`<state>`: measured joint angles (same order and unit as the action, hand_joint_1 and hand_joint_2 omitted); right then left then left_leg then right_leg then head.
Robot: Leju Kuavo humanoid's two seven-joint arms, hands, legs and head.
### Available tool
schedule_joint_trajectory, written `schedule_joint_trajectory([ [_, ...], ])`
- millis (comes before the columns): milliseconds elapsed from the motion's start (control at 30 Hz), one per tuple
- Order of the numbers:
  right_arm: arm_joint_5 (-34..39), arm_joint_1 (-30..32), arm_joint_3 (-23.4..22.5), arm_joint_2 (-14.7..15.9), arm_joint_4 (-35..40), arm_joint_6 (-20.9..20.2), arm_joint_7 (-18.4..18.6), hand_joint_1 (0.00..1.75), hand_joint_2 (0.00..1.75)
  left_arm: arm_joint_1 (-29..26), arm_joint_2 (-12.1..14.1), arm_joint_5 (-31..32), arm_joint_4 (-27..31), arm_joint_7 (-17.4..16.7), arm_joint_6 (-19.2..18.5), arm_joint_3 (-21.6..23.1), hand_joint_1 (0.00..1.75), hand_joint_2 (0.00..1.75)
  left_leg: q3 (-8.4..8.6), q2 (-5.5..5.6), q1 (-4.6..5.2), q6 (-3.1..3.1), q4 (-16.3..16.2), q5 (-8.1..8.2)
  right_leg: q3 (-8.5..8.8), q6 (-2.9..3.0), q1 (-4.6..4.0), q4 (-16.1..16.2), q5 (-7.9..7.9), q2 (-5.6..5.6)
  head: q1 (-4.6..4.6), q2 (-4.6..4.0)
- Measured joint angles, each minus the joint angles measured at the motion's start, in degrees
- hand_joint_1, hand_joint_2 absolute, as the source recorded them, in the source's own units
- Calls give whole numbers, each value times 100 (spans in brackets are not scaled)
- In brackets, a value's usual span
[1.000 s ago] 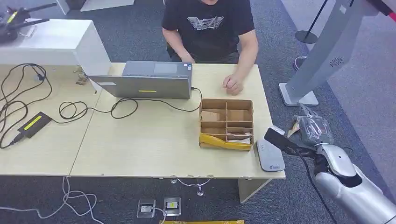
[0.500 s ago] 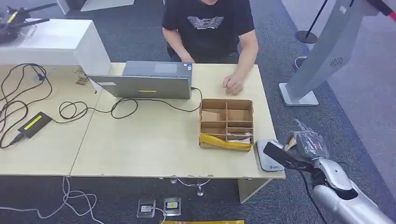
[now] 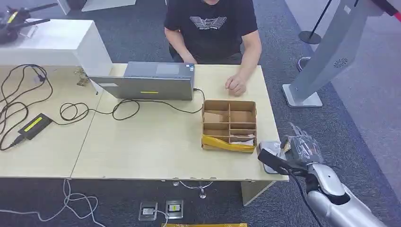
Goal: Pass the card to the sensor for recognition and then transmit it.
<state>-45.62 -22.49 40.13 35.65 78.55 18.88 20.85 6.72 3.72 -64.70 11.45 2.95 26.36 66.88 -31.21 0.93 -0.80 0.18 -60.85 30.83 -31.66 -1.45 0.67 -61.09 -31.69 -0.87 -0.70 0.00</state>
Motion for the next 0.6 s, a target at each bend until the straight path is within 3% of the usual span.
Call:
schedule_joint_trajectory([
  [600, 411, 53, 22, -195, -531, 179, -83, 175, 175, 0, 2, -11, 0, -11, -4, 50, 0, 0, 0, -1, 0, 0, 0, 0, -1, 0, 0, 0, 0, 1, 0, 2],
])
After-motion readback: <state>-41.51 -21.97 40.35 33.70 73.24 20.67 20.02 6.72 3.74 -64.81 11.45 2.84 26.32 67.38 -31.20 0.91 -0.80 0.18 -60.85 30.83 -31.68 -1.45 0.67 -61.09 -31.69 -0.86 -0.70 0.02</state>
